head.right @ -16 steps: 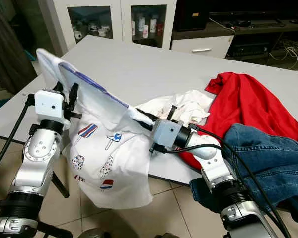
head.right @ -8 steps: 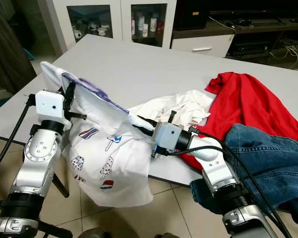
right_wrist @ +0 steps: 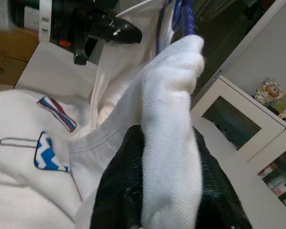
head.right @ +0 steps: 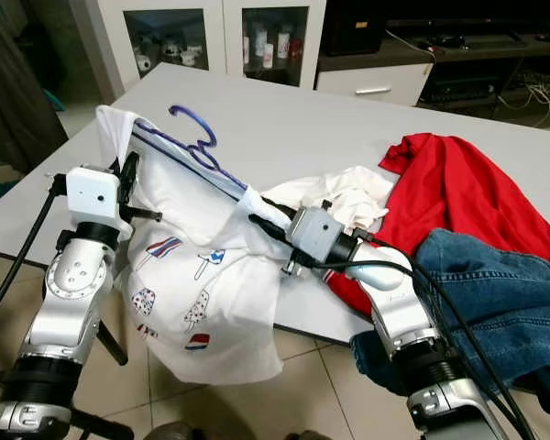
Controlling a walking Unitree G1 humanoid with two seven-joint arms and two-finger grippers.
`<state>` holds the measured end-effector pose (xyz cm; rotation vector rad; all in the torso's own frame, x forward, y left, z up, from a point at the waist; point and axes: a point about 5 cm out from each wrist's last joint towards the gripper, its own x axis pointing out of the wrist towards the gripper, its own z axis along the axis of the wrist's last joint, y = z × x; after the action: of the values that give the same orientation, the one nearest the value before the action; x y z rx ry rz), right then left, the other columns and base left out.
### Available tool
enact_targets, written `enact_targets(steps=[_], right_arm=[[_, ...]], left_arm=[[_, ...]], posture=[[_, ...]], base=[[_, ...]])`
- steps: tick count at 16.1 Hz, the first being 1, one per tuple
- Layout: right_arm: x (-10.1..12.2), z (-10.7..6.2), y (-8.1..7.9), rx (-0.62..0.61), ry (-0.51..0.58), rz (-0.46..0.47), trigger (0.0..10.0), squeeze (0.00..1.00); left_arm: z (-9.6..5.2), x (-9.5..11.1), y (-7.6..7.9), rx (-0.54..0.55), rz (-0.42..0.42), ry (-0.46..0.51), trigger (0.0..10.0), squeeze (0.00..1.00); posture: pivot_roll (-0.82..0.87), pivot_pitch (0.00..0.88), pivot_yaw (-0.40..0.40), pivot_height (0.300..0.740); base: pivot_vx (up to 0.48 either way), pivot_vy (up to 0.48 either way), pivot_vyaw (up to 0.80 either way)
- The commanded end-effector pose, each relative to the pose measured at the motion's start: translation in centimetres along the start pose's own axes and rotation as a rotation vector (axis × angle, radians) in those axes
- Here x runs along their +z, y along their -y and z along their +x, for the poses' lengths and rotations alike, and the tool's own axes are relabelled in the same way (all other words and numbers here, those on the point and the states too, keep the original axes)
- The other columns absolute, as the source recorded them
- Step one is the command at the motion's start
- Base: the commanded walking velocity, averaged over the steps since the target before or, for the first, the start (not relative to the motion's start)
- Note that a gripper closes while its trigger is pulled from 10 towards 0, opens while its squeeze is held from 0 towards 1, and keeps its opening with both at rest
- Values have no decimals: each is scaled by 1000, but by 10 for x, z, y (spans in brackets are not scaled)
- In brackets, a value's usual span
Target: Hang hanger
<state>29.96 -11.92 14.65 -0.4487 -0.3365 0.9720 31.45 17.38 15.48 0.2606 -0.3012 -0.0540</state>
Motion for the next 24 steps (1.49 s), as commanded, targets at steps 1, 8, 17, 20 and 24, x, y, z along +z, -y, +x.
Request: enact_targets(steps=[1, 8, 17, 20, 24], right_arm=[[11, 3, 8, -23, 40, -17, 10000, 0], [16, 3, 14, -35, 42, -36, 10000, 1000], [20, -3, 17, -63, 59, -35, 10000, 1000], [22, 0, 14, -42, 53, -66, 10000, 0], [27, 14, 16, -49, 58, -54, 10000, 0]], left_arm=[[0, 2, 4, -20, 0, 5, 0, 0], [0, 2, 5, -18, 4, 6, 0, 0], [0, 2, 6, -30, 1, 10, 0, 0], [0, 2, 6, -28, 0, 10, 0, 0], [0, 2, 6, -24, 1, 13, 0, 0]], posture=[[38, 0, -6, 740], [39, 0, -11, 740], [33, 0, -4, 740], [33, 0, -5, 740], [41, 0, -9, 740]], base=[[0, 0, 0], [0, 0, 0], [0, 0, 0], [0, 0, 0], [0, 0, 0]])
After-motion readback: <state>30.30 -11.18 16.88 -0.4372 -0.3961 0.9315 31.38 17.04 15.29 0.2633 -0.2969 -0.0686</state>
